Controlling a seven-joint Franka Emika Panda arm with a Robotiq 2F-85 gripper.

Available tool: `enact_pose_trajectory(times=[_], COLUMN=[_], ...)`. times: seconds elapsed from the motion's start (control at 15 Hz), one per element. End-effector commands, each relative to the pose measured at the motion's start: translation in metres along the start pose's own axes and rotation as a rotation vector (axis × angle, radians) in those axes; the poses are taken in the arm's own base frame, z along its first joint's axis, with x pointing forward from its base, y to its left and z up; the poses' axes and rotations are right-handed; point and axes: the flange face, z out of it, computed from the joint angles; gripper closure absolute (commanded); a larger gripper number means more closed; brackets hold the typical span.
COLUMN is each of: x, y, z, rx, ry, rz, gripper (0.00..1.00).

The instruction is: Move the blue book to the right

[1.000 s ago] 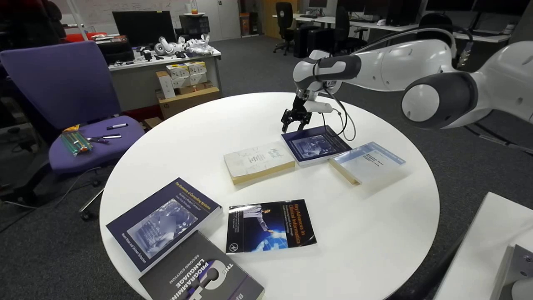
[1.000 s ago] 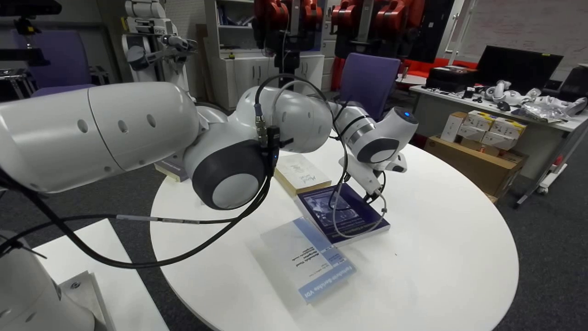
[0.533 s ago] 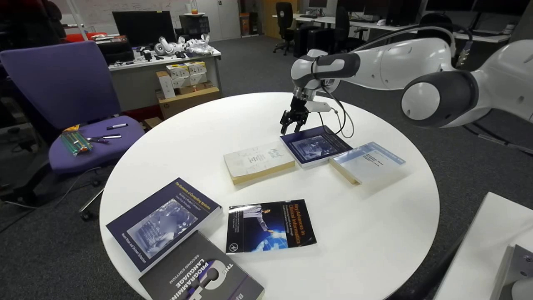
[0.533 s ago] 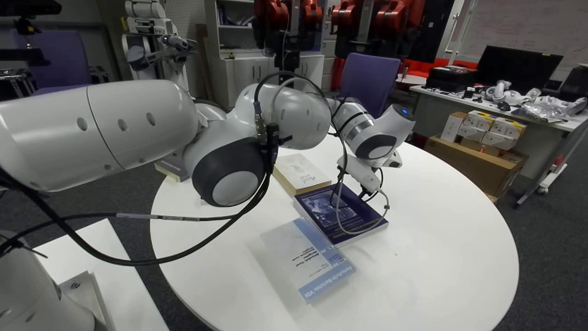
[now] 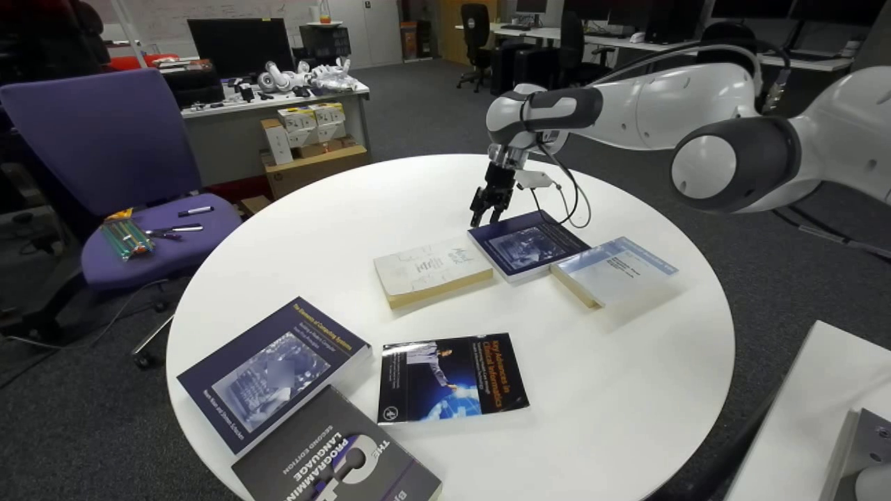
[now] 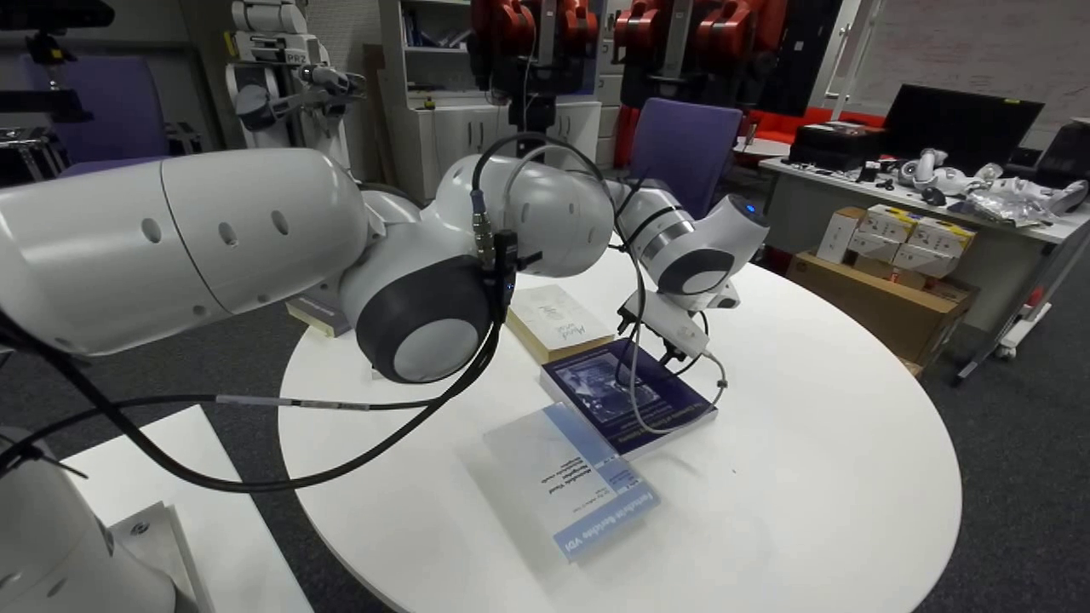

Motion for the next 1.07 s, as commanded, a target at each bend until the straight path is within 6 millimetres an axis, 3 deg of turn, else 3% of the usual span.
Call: enact_pose_trajectory(times=[0.0,0.8,1.0], x=[-0.008,-0.032,-0.025], y=[-0.003,0.019,0.02], z=[-0.003,0.002,0.004], rx=[0.037,0.126,0.01], ry=[-0.07,-0.139,-0.131], rz=[-0.108,-0.078,0.001], gripper=[0.0,0.0,0.0])
